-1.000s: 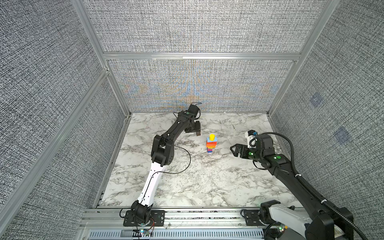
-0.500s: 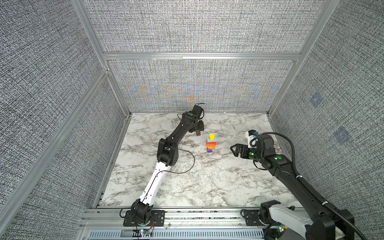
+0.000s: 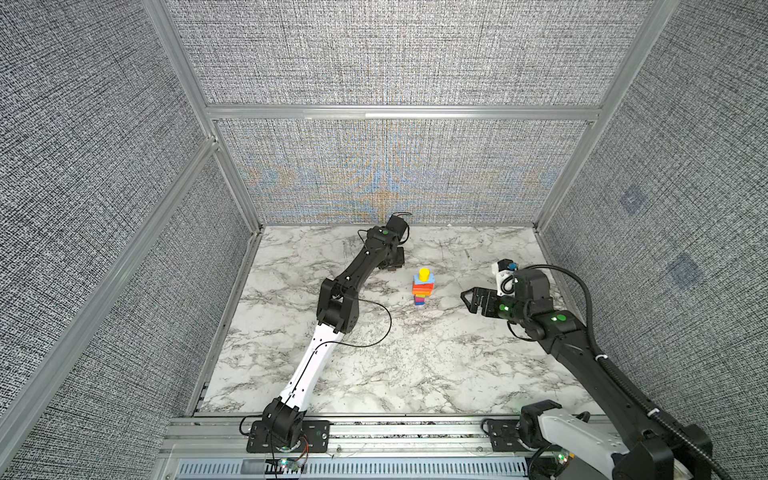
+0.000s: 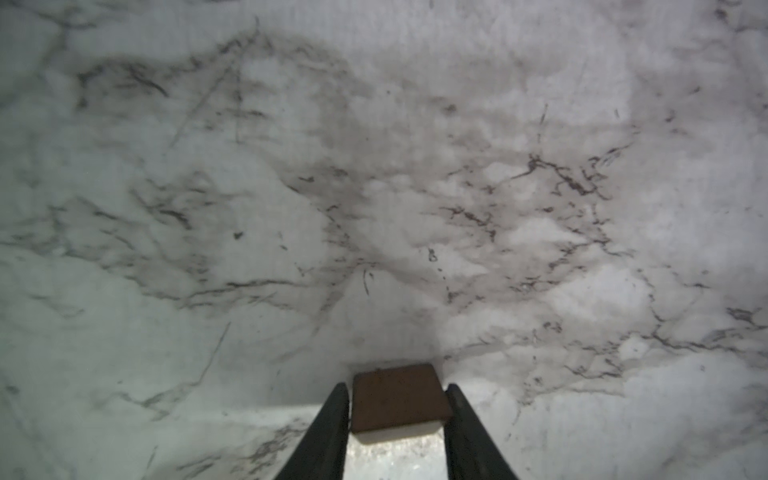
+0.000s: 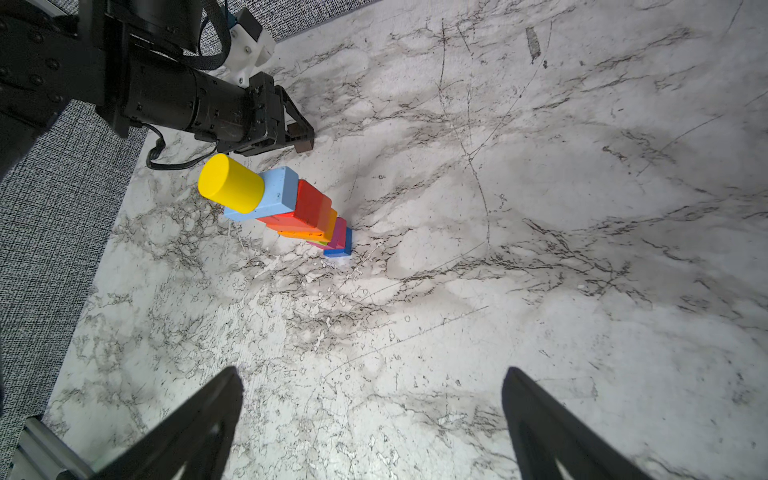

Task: Build the wood block tower
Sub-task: 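Close the left gripper on the dark brown wedge, then lift the wedge with the left gripper while the right gripper rises toward it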

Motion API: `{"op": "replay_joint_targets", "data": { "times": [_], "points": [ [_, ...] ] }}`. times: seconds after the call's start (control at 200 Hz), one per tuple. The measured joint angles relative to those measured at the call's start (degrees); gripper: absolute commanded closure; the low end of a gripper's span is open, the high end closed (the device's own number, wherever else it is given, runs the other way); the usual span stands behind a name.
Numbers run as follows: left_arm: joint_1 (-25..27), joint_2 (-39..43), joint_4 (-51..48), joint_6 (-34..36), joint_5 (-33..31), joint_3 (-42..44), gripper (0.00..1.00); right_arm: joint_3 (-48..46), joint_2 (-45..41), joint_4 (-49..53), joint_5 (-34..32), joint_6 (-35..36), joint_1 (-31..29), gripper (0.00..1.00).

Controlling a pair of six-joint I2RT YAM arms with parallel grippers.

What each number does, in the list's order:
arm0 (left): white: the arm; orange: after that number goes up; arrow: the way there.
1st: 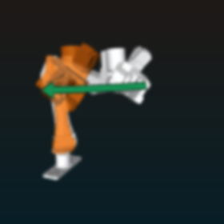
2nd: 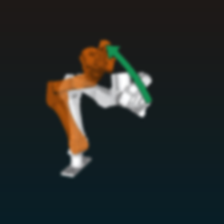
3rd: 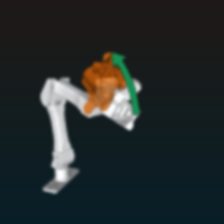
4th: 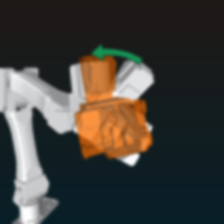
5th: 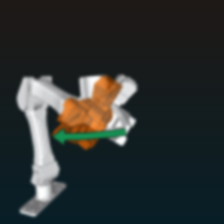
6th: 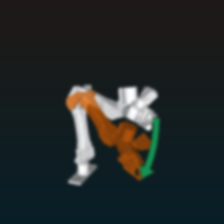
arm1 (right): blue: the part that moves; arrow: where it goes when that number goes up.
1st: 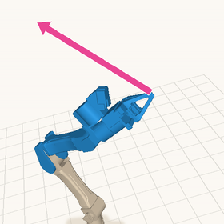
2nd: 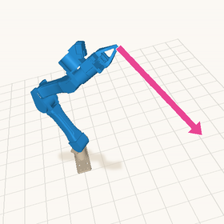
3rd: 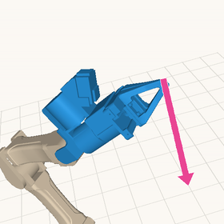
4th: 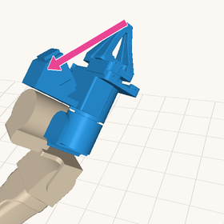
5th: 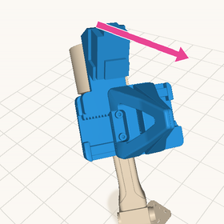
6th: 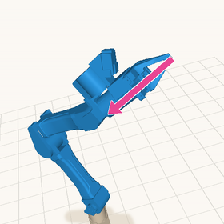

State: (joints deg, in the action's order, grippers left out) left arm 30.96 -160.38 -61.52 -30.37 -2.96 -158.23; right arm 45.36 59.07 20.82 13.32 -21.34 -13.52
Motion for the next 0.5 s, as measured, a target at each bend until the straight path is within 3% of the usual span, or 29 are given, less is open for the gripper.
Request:
{"op": "replay_joint_targets", "data": {
  "times": [0.2,0.5],
  "points": [
    [-0.2,0.6,-0.1,0.2,-0.1,0.9,0.84,0.0,-0.7,0.0,0.2,0.0,0.0,0.01],
    [-0.8,7.2,0.8,0.3,-0.5,10.4,0.91,0.0,-0.9,0.0,0.2,0.0,0.0,0.01]
  ]
}}
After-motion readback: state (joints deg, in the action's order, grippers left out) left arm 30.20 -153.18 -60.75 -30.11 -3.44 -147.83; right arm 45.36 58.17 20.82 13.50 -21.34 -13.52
